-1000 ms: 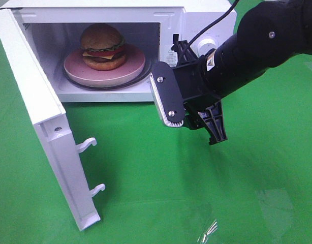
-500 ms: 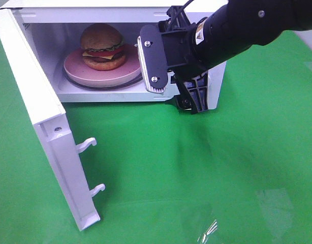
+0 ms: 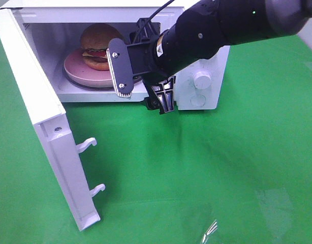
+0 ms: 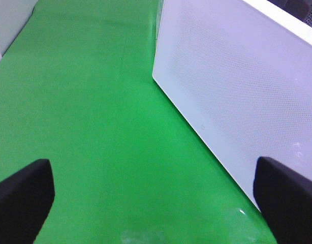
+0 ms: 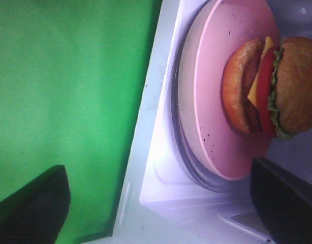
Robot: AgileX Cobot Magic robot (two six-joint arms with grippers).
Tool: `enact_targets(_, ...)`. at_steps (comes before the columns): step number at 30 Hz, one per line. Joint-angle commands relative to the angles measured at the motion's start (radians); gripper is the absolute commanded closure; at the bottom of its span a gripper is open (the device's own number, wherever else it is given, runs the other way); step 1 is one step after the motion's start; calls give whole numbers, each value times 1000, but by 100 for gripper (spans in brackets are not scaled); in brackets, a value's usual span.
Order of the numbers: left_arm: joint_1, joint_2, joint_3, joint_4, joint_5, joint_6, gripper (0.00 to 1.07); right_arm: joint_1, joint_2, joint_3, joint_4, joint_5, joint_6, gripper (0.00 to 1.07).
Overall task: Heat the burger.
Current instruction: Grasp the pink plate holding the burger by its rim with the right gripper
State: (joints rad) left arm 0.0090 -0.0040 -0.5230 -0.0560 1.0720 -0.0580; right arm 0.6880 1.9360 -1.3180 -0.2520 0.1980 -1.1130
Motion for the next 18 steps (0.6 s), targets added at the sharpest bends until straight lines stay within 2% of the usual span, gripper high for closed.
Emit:
enact_targets(1,2,-5,3,-1,-8,-2,8,1,30,-39,-8,-11,16,15)
enact_targets(3,2,-5,3,-1,-8,-2,8,1,90,-100,-8,-23,16,16)
enact_targets(12,2,-5,3,-1,-8,-2,8,-6,222,-258,-8,-6,66,17)
enact_targets(18,2,-5,3,-1,-8,-2,8,-22,289,-327,9,5,67,18)
